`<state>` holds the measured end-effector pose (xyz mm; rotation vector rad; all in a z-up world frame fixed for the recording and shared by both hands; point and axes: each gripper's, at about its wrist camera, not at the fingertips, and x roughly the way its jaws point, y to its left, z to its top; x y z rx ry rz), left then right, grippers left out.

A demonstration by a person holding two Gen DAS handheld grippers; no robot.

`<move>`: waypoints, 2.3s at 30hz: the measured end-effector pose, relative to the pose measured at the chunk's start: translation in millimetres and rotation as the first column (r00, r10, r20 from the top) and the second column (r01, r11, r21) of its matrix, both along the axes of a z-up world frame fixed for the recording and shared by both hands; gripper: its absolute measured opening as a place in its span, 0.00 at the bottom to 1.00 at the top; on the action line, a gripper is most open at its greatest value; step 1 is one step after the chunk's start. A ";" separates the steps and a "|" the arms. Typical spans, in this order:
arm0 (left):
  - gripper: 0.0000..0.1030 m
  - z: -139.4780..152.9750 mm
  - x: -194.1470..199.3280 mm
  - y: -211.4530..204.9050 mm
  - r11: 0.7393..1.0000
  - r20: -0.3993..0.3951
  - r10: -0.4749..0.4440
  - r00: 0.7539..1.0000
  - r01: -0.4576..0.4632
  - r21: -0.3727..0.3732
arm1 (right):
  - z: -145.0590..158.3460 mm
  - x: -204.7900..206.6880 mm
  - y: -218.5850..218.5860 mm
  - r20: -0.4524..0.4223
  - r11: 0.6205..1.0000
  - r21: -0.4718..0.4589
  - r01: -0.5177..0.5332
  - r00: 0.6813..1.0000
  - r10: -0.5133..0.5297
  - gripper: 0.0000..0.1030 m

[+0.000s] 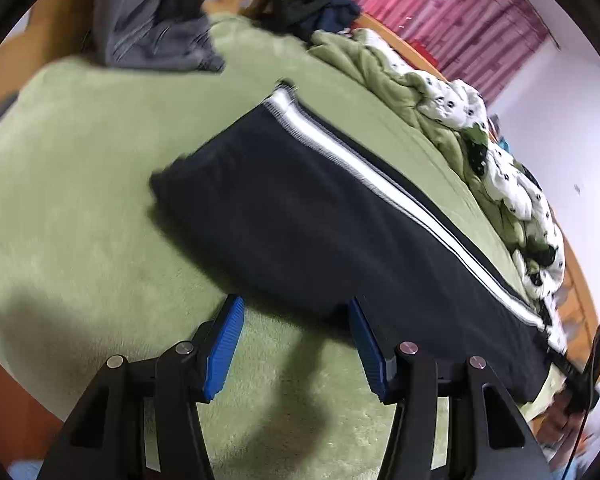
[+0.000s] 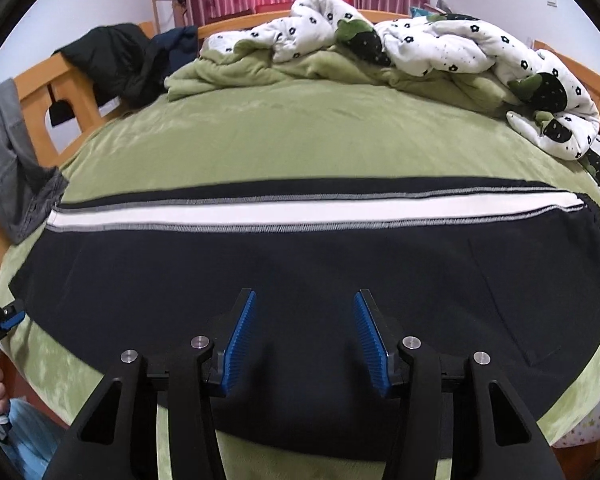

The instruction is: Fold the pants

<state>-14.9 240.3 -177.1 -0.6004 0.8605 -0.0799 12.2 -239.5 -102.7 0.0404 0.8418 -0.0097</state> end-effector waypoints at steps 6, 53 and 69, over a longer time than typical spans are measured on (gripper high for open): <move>0.49 -6.5 16.1 17.9 0.995 0.018 0.093 0.995 -0.093 -0.043 | -7.3 -11.7 8.4 -0.008 1.000 0.019 -0.009 1.000 0.009 0.49; 0.46 57.2 19.4 -365.3 0.784 0.050 -0.600 0.798 0.574 0.237 | -13.6 -70.0 -145.1 0.020 0.988 0.122 0.095 0.995 -0.098 0.30; 0.62 45.2 -2.5 -211.8 0.846 -0.002 -0.446 0.895 0.423 0.325 | -25.6 -9.6 -35.4 0.006 0.982 0.172 -0.077 0.997 0.077 0.11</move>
